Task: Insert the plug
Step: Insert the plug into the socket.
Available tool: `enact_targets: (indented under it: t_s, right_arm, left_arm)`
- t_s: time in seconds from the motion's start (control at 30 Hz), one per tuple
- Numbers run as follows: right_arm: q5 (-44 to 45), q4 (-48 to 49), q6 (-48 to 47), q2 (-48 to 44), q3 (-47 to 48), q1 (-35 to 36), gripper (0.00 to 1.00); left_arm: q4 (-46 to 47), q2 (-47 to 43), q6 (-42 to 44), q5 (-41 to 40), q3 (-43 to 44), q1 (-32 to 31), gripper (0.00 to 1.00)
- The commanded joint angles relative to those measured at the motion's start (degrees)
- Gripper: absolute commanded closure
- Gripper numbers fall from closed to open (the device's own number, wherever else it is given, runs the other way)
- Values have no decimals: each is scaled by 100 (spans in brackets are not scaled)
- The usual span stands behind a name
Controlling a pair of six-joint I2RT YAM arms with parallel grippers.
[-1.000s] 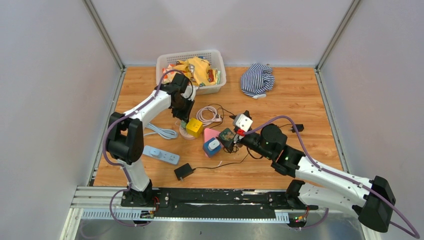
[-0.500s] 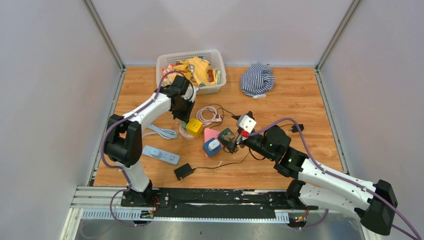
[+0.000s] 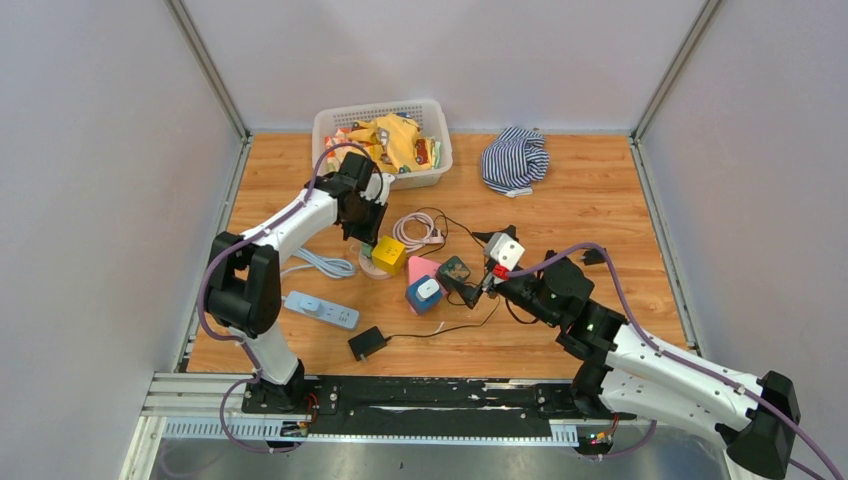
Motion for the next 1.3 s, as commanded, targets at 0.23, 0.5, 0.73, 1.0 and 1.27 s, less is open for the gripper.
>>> enact_targets:
  t_s: [0.23, 0.5, 0.73, 1.0, 1.27]
  right_arm:
    - [131, -38, -79, -197, -123, 22, 0]
    - [132, -107, -79, -252, -101, 22, 0]
    - [106, -118, -96, -189, -49, 21, 0]
    - [140, -187, -138, -121, -3, 22, 0]
    - [158, -204, -156, 84, 59, 21, 0]
  left_arm:
    - [-616, 609, 219, -468, -590, -126, 100]
    - [-616, 422, 161, -432, -574, -153, 99]
    - [-620, 256, 85, 40, -103, -144, 68]
    - [-625, 223, -23, 444, 376, -144, 58]
    - [-631, 41, -95, 469, 671, -135, 53]
